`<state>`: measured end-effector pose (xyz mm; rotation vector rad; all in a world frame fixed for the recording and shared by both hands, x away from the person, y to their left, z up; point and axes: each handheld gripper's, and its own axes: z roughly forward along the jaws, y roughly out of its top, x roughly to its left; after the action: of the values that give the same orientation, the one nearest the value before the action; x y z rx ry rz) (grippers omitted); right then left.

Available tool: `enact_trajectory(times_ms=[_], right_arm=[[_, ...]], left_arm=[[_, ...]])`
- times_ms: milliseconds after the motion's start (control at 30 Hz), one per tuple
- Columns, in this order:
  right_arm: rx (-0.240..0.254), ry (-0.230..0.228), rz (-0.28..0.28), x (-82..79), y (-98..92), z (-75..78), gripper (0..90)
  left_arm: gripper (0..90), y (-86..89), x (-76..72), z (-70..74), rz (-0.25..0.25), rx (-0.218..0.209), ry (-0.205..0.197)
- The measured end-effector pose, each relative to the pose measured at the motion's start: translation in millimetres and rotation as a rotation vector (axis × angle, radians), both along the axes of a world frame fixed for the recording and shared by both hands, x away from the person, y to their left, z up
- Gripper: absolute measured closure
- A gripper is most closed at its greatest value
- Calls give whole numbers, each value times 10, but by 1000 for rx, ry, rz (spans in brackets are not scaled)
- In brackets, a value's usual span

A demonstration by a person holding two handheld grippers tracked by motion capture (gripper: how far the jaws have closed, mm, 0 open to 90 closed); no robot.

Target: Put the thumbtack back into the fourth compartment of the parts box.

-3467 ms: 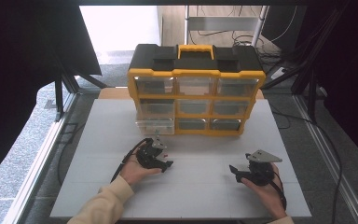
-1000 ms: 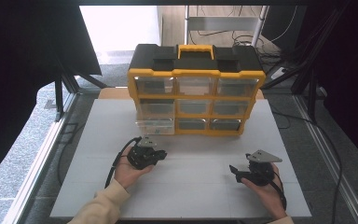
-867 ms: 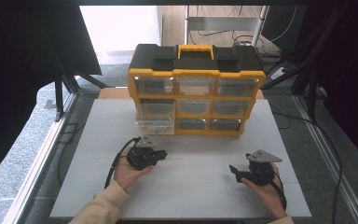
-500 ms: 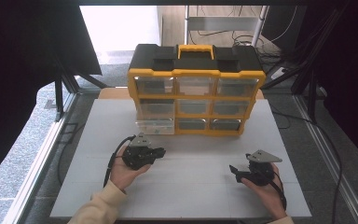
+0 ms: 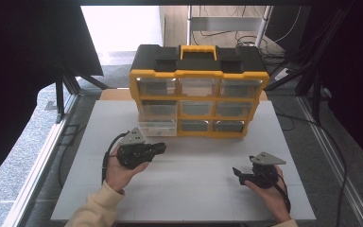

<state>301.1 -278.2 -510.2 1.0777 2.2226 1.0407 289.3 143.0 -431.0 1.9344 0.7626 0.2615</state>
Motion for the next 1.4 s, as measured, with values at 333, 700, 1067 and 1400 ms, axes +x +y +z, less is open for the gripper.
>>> enact_trajectory(times_ms=[333, 700, 1067, 1400], right_arm=[[2, 3, 0, 9, -4, -4, 196], [5, 0, -5, 8, -8, 2, 196], [11, -6, -16, 9, -24, 9, 196], [9, -5, -14, 16, -23, 3, 197]], left_arm=[[833, 39, -42, 249, 2, -46, -58], [832, 74, 25, 448, 10, -74, -86], [832, 149, 171, 655, 46, -88, -110], [832, 190, 448, 664, 111, -58, -88]])
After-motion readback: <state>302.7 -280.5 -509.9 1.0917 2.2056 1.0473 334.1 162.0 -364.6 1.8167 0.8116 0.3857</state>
